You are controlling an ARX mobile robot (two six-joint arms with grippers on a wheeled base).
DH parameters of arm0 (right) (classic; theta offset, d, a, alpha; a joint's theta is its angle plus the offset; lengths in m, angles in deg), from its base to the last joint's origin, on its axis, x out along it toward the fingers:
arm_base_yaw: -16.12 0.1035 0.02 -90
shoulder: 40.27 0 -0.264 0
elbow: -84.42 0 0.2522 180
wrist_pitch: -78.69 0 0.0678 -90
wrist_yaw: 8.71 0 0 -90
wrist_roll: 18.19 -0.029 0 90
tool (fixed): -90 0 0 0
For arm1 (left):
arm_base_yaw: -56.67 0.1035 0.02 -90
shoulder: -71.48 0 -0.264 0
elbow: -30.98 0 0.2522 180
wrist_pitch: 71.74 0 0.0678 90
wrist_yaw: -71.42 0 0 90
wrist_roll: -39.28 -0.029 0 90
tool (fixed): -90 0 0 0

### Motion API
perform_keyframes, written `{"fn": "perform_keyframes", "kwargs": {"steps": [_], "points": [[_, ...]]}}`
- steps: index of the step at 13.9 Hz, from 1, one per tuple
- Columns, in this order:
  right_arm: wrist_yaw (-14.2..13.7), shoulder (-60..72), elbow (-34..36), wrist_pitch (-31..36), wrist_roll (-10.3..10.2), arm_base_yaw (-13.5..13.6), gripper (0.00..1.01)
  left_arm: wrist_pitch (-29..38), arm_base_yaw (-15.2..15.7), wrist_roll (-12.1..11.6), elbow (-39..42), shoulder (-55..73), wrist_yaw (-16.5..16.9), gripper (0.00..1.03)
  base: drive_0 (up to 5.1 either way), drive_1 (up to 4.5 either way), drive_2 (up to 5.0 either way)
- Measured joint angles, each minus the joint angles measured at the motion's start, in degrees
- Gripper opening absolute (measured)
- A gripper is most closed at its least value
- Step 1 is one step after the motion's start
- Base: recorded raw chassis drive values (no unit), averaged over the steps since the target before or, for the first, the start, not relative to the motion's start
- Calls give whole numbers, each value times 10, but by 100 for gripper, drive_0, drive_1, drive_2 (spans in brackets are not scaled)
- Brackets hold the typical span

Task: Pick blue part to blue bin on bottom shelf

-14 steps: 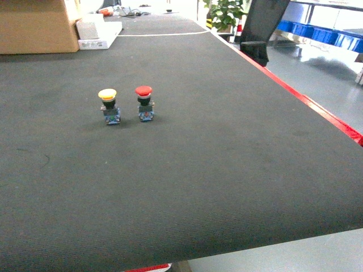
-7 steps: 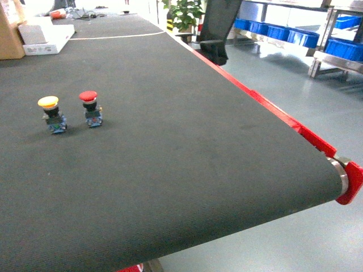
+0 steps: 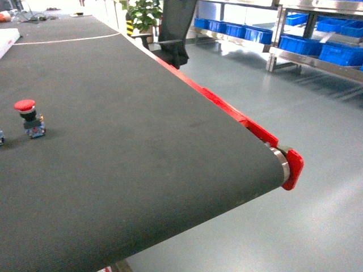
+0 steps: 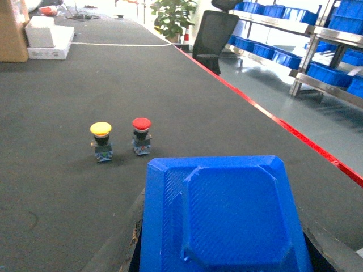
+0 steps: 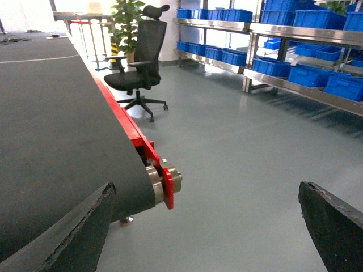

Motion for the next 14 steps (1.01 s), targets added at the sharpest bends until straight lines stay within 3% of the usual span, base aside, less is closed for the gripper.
{"fn": "perform_keyframes", "kwargs": {"steps": [14], "points": [[0, 0, 0, 0, 0, 0, 98, 0, 0, 0, 0, 0, 0, 43, -152, -152, -152]]}}
